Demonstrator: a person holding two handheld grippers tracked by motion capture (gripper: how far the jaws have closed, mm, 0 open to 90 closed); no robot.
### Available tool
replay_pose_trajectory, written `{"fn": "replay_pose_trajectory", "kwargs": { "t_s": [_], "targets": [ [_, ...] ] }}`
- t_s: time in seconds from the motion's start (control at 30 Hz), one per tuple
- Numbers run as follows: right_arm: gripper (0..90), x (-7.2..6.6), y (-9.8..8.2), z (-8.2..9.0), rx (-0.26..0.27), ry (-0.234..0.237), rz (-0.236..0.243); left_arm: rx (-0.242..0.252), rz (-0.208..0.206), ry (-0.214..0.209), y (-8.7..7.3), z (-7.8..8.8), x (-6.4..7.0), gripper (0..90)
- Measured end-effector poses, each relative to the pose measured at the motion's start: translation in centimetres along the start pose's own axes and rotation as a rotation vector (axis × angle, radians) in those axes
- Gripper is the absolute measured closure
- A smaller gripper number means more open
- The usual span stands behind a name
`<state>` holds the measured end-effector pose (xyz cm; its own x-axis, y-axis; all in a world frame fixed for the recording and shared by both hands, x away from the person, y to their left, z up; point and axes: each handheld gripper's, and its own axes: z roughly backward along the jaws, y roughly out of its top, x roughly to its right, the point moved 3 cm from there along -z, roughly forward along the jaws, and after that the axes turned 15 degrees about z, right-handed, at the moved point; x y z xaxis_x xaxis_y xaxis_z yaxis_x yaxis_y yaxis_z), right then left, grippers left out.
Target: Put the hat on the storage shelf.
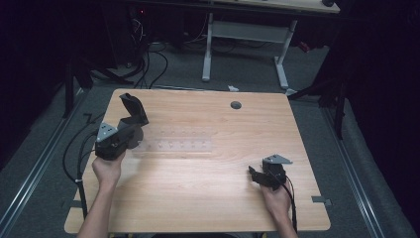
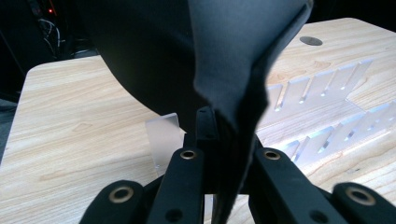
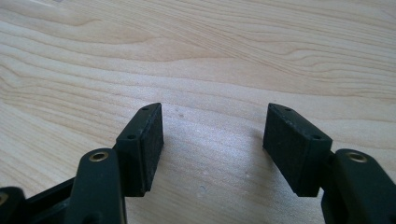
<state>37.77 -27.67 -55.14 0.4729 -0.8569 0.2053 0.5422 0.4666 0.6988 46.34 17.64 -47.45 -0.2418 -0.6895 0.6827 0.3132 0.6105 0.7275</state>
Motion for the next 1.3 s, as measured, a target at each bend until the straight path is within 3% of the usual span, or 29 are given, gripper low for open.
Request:
{"fn": "replay_pose_trajectory", "kwargs": {
  "t_s": [0.4,0.57,0.7,0.83,1.17,1.3],
  "targets": [
    [38.3,0.0,0.0,0.0,0.0,0.0,0.0,-0.029,0.035,0.014,-0.6,0.6,-0.6,83.7],
    [38.2,0.0,0.0,0.0,0.0,0.0,0.0,-0.024,0.045,0.014,-0.2,1.0,-0.5,75.4],
    [38.1,0.0,0.0,0.0,0.0,0.001,0.0,-0.032,0.031,0.04,-0.3,1.4,-0.2,57.9],
    [38.1,0.0,0.0,0.0,0.0,0.001,0.0,-0.017,0.031,0.045,-0.2,2.0,0.0,46.2],
    [38.1,0.0,0.0,0.0,-0.001,0.001,0.0,-0.002,0.067,0.051,-0.7,4.9,0.0,40.0],
    [38.1,0.0,0.0,0.0,-0.001,0.0,0.0,-0.003,0.051,0.064,-1.4,5.3,-0.2,39.4]
  ]
}}
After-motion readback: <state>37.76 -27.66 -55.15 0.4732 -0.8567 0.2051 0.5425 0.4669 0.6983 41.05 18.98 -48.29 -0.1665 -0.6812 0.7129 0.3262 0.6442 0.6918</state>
